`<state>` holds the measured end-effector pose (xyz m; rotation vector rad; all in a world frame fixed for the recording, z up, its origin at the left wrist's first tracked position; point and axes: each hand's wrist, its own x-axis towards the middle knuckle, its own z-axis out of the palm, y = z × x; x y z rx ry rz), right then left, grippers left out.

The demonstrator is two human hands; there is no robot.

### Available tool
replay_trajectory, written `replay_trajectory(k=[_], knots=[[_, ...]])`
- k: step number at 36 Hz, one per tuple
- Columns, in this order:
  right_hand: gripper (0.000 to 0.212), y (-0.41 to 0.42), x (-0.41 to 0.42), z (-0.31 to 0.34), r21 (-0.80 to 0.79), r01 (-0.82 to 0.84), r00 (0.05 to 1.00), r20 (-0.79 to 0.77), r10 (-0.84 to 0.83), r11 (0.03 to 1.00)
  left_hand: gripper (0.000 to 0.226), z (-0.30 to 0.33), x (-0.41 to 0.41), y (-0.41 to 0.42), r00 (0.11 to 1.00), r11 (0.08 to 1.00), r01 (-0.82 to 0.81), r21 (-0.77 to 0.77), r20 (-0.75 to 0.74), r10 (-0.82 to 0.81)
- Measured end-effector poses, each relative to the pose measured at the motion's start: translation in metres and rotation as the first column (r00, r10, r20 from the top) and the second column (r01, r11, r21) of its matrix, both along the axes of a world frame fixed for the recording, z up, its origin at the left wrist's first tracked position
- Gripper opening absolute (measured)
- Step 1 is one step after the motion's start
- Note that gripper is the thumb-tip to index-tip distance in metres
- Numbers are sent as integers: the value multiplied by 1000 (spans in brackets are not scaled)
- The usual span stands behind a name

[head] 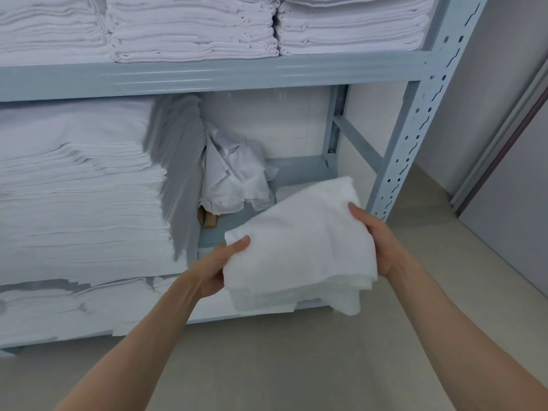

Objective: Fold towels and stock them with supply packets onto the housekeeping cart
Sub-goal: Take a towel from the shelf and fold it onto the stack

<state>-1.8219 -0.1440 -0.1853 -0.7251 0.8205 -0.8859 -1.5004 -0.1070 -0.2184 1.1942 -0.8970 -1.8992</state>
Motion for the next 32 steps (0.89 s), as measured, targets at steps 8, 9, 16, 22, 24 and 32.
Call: replay_trajectory(k=[8, 9, 16, 22, 24, 32], knots=[[50, 23, -19, -43, 150, -162, 986, -2, 164, 975, 59, -8, -10, -1, 998, 998, 3, 64, 56, -7], [50, 25, -19, -45, 155, -171, 983, -45, 180, 973, 56, -10, -8, 0, 998, 997, 12, 77, 57, -16], [65, 26, -22, -45, 106, -48, 992, -111, 60, 993, 53, -15, -11, -2, 999, 990, -42, 133, 21, 40], [52, 37, -29, -55, 159, -85, 996, -17, 89, 984, 57, -18, -22, 2, 998, 999, -23, 23, 57, 21], [58, 41, -34, -57, 157, -117, 989, -72, 130, 981, 66, -19, -25, 5, 995, 999, 34, -17, 91, -32], [49, 44, -52, -32, -38, -63, 944, -326, 47, 997, 66, -1, -33, -1, 992, 982, 74, -171, 116, -54]])
